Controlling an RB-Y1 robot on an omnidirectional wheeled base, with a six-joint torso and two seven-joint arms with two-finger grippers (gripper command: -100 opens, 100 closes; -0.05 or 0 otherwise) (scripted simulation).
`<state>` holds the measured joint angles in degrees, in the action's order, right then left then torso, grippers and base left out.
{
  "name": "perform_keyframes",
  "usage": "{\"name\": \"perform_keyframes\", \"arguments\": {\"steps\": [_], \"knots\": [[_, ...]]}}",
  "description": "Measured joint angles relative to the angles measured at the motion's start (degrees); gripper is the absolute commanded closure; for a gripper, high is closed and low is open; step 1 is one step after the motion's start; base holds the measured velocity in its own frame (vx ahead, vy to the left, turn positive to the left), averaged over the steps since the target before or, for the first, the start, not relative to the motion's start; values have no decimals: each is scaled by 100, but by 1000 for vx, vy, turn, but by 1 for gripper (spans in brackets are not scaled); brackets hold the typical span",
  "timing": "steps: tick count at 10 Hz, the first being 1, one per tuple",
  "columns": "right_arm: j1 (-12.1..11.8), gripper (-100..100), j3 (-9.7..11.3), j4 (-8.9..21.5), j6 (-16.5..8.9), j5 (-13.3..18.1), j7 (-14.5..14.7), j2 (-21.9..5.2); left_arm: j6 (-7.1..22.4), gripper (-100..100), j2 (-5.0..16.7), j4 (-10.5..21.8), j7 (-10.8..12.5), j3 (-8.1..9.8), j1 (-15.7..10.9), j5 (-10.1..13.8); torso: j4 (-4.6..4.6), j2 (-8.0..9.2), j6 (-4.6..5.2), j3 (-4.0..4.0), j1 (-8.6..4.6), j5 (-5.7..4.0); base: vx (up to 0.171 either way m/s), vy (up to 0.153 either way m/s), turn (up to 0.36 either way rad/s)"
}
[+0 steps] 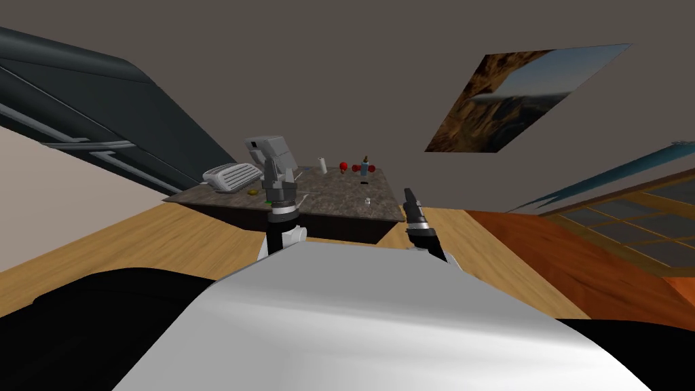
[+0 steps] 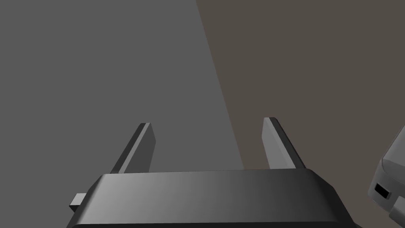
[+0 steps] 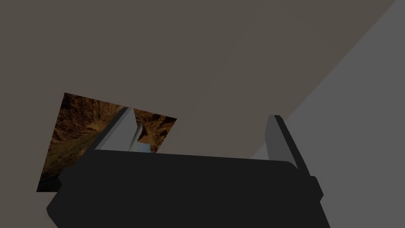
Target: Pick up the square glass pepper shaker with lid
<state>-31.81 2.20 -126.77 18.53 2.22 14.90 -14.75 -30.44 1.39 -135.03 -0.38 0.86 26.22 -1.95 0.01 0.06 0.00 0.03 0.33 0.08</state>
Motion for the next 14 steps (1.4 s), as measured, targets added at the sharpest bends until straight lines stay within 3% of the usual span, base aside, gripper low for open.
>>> {"name": "perform_keyframes", "arguments": {"steps": [8, 14], "knots": [[-172, -100, -225, 856, -480, 689, 528, -1064, 0, 0, 0, 0, 0, 0, 0, 0, -1, -5, 0, -3, 8, 3, 10, 106, 150], [-298, -100, -456, 1675, -877, 1223, 914, -2078, 0, 0, 0, 0, 0, 0, 1, 0, -1, -4, 2, -3, 12, 3, 24, 109, 145]]}}
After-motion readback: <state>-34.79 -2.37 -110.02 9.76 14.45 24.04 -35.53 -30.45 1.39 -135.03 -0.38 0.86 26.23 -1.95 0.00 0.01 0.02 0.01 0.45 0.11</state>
